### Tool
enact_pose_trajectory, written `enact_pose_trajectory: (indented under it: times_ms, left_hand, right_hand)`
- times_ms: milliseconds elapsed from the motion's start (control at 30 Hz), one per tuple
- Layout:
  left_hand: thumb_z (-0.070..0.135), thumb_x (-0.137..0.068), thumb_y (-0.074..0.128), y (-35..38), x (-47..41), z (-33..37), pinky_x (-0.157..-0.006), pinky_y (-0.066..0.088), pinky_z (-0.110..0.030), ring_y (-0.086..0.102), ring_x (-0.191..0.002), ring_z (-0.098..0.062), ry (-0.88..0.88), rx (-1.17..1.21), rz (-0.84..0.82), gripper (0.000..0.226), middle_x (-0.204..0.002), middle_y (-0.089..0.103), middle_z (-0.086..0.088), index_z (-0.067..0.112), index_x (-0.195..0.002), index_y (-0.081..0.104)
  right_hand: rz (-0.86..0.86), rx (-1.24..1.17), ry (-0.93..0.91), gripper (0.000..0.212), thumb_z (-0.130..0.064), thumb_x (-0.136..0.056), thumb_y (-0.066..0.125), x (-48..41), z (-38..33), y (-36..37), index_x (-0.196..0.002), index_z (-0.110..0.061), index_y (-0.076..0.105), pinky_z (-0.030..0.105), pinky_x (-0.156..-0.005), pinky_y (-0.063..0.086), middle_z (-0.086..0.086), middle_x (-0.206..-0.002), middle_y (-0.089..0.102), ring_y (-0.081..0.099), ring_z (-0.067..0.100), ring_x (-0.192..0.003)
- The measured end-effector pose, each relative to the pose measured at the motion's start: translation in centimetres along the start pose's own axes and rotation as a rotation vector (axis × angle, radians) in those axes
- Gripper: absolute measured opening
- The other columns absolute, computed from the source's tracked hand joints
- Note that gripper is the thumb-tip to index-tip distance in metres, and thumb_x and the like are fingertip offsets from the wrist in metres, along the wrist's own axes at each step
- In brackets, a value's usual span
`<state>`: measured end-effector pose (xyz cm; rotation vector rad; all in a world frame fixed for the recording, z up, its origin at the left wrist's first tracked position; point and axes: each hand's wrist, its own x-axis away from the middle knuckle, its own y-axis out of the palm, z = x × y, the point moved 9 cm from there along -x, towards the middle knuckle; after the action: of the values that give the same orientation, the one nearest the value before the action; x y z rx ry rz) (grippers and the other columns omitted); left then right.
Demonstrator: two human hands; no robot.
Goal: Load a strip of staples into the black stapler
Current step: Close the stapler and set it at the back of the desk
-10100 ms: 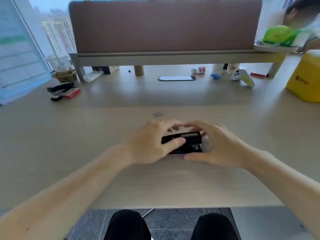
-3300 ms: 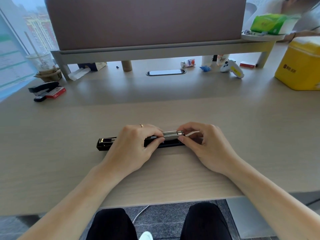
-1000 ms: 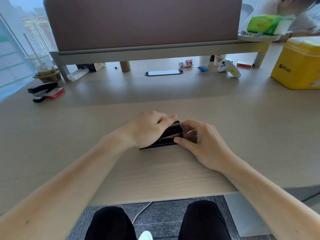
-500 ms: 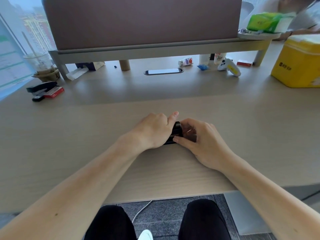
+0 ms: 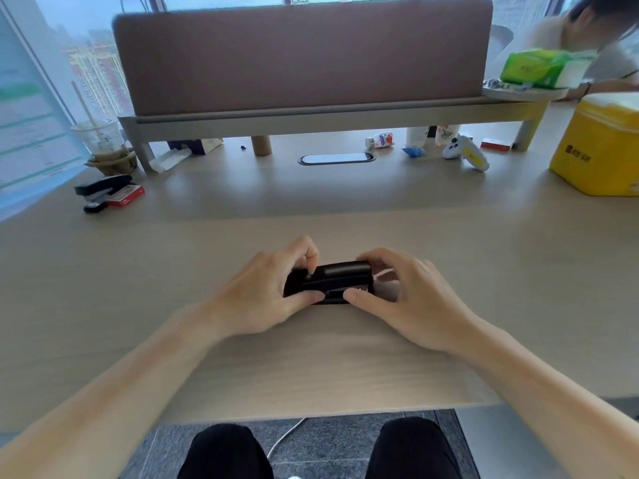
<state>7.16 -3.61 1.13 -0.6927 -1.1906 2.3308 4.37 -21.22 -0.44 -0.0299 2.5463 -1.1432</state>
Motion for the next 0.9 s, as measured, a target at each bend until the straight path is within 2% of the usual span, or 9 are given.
enact_pose_trajectory:
  times_ms: [67, 100, 167, 300, 400, 533, 600, 733, 900]
  left_hand:
    - [0.028, -0.088, 0.077, -0.7, 0.0, -0.3, -0.059, 0.046, -0.028, 0.05, -0.056, -0.018, 0.007, -0.001, 0.066, 0.031, -0.075, 0.069, 0.003, 0.025, -0.095, 0.047]
    - [0.027, -0.088, 0.077, -1.2, -0.2, -0.5, -0.057, 0.044, -0.026, 0.05, -0.054, -0.018, 0.005, 0.012, 0.105, 0.031, -0.076, 0.07, 0.004, 0.024, -0.095, 0.047]
    - [0.026, -0.089, 0.077, -2.1, -0.5, -1.2, -0.063, 0.048, -0.033, 0.059, -0.06, -0.024, -0.016, 0.031, 0.173, 0.032, -0.082, 0.074, 0.008, 0.023, -0.095, 0.046]
    - [0.028, -0.089, 0.076, -2.3, -1.0, -3.0, -0.063, 0.048, -0.037, 0.054, -0.055, -0.016, -0.072, -0.024, 0.192, 0.035, -0.087, 0.076, 0.007, 0.026, -0.093, 0.042]
    - [0.03, -0.089, 0.077, -2.5, -1.2, -4.3, -0.057, 0.044, -0.026, 0.049, -0.051, -0.011, -0.102, -0.048, 0.21, 0.036, -0.084, 0.073, 0.003, 0.027, -0.092, 0.042]
    - [0.031, -0.087, 0.079, -4.0, -3.3, -6.5, -0.055, 0.04, -0.022, 0.045, -0.049, -0.01, -0.159, -0.091, 0.316, 0.037, -0.067, 0.062, 0.004, 0.025, -0.089, 0.043]
    - [0.033, -0.088, 0.078, -4.9, -5.5, -8.4, -0.06, 0.045, -0.03, 0.049, -0.056, -0.011, -0.206, -0.113, 0.366, 0.037, -0.079, 0.069, 0.0, 0.026, -0.089, 0.042]
    - [0.03, -0.09, 0.075, -6.1, -11.0, -12.7, -0.06, 0.039, -0.032, 0.059, -0.08, -0.031, -0.307, -0.09, 0.443, 0.032, -0.093, 0.07, -0.009, 0.018, -0.094, 0.045]
    - [0.027, -0.091, 0.072, -5.9, -16.9, -17.0, -0.061, 0.037, -0.034, 0.054, -0.074, -0.027, -0.394, -0.133, 0.451, 0.029, -0.092, 0.067, -0.007, 0.019, -0.095, 0.045]
  right_hand:
    - [-0.005, 0.036, -0.024, 0.065, -0.072, -0.081, 0.062, -1.1, -0.5, -0.5, -0.131, -0.03, 0.066, 0.004, -0.09, 0.042, -0.019, -0.119, 0.069, 0.063, 0.0, -0.107]
    - [0.002, 0.049, -0.035, 0.072, -0.076, -0.08, 0.058, -1.8, -0.6, -0.9, -0.134, -0.03, 0.064, 0.012, -0.096, 0.046, -0.018, -0.124, 0.068, 0.062, 0.001, -0.112]
    - [-0.01, 0.082, -0.037, 0.077, -0.079, -0.081, 0.055, -3.4, -0.5, -1.3, -0.14, -0.029, 0.06, 0.025, -0.106, 0.046, -0.015, -0.134, 0.064, 0.058, 0.004, -0.125]
    - [-0.148, 0.187, 0.02, 0.085, -0.078, -0.08, 0.062, -6.0, 1.1, -0.1, -0.149, -0.031, 0.05, 0.029, -0.115, 0.034, -0.011, -0.15, 0.052, 0.041, 0.01, -0.145]
    - [-0.233, 0.279, 0.028, 0.097, -0.086, -0.072, 0.059, -7.3, 2.3, 1.9, -0.15, -0.031, 0.048, 0.038, -0.121, 0.034, -0.009, -0.151, 0.051, 0.042, 0.016, -0.146]
    - [-0.241, 0.339, -0.031, 0.098, -0.091, -0.071, 0.053, -9.0, 3.0, 3.4, -0.15, -0.033, 0.047, 0.038, -0.122, 0.03, -0.012, -0.15, 0.049, 0.04, 0.015, -0.144]
    - [-0.256, 0.349, -0.046, 0.096, -0.092, -0.073, 0.051, -9.9, 3.3, 3.8, -0.151, -0.035, 0.045, 0.037, -0.124, 0.027, -0.013, -0.153, 0.045, 0.036, 0.014, -0.147]
    - [-0.266, 0.357, -0.062, 0.097, -0.095, -0.074, 0.043, -11.8, 4.0, 4.4, -0.152, -0.037, 0.042, 0.038, -0.126, 0.023, -0.015, -0.157, 0.04, 0.031, 0.013, -0.15]
    - [-0.245, 0.351, -0.088, 0.099, -0.096, -0.074, 0.041, -12.1, 4.5, 4.5, -0.154, -0.04, 0.037, 0.028, -0.123, 0.016, -0.019, -0.159, 0.035, 0.027, 0.009, -0.151]
